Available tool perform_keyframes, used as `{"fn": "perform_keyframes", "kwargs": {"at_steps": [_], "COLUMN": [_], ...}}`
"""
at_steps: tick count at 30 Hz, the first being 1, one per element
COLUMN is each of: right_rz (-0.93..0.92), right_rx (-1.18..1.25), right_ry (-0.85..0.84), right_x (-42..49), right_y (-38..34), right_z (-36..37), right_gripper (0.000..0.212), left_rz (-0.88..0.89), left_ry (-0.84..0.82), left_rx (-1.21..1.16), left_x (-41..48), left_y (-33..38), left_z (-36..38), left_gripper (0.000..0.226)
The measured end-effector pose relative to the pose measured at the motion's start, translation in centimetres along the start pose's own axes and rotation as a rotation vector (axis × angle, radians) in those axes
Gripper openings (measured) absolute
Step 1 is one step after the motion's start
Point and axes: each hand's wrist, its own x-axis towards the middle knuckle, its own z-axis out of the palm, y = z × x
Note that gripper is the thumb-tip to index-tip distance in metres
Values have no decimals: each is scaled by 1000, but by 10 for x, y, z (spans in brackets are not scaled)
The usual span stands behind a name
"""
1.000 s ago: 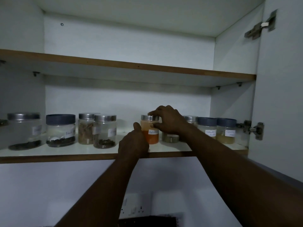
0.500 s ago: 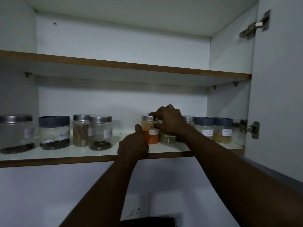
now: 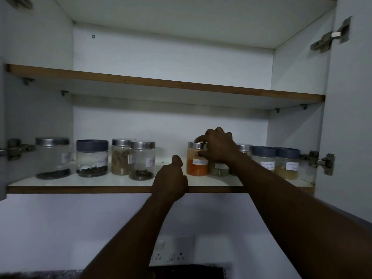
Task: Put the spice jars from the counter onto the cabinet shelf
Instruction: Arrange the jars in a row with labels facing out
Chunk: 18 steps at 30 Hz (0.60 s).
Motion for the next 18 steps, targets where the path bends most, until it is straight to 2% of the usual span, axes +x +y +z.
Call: {"fn": "perform_keyframes", "kwargs": {"at_steps": [2,4,7,9,12,15,18], "right_rz": [18,20,-85,-218,-345,-353,-320], "right_rx": [18,103,287,343,324,287,291], "right_ry": [3,46,72,40,-19,-59,-30], "right_x": [1,3,9,14,19,22,21], "right_y": [-2,-10,-43,-73,-112,-128,-126], "right_z": [-3,-6,-13,-16,-14,-7,-1], "right_gripper": [67,69,67,65,63,58,52], "left_rz": [3,-20,-96,-168,-249,-316,-396], "left_ry": [84,225,510,614,530,407,305], "left_rx": [-74,-113,-151,-121,-144,-232,-185], "left_x": [-11,-24,-39,-38,-26,-14,-7], "left_y": [-10,-24,-46,-55,-60,-64,-68], "left_z": [-8,-17,-32,-43,-56,-60,-58], "left_gripper": [30,26,40,63,89,97,102]}}
